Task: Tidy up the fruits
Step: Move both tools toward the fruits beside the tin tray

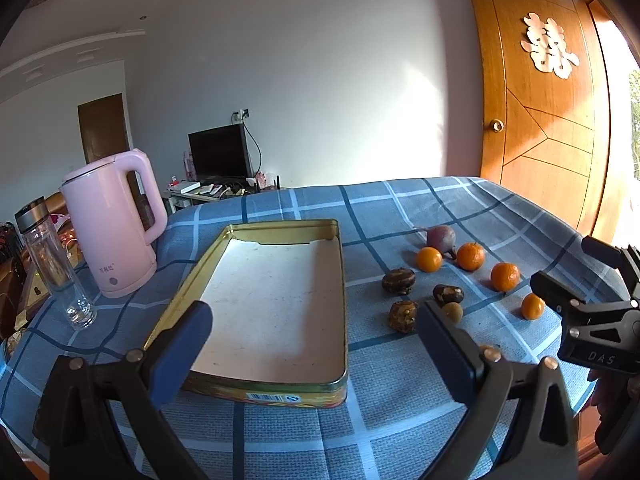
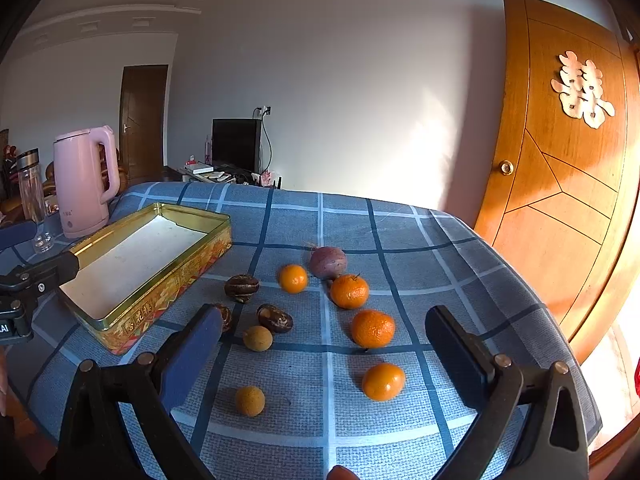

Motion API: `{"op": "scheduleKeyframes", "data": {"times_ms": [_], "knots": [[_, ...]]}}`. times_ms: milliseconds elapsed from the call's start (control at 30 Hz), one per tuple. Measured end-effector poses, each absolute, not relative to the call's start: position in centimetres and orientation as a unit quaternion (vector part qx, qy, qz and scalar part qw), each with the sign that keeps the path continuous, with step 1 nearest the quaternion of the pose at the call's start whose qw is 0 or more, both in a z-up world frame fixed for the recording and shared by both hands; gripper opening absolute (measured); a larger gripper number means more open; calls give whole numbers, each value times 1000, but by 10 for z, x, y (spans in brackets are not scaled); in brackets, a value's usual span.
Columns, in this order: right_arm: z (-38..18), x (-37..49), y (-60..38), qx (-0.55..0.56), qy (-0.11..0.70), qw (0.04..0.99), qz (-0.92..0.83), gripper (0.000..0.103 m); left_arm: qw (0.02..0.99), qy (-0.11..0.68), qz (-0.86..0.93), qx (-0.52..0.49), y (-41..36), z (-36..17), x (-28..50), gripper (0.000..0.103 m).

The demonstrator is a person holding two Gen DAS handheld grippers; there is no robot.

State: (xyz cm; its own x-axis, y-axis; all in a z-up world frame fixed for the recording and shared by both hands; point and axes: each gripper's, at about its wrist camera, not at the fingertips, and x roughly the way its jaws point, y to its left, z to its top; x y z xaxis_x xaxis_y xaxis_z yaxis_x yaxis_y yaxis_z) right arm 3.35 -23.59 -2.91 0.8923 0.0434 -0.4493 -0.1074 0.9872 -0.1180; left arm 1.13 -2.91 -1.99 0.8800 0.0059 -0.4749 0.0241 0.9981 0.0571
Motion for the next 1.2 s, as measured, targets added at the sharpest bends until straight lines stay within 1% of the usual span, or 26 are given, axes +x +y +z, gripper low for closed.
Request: {"op": "scheduleKeyframes", "data": {"times_ms": [1200], "knots": [[-52,34,-267,-47,252,966,33,102,962,264,-28,62,-75,-39,18,103]]}}
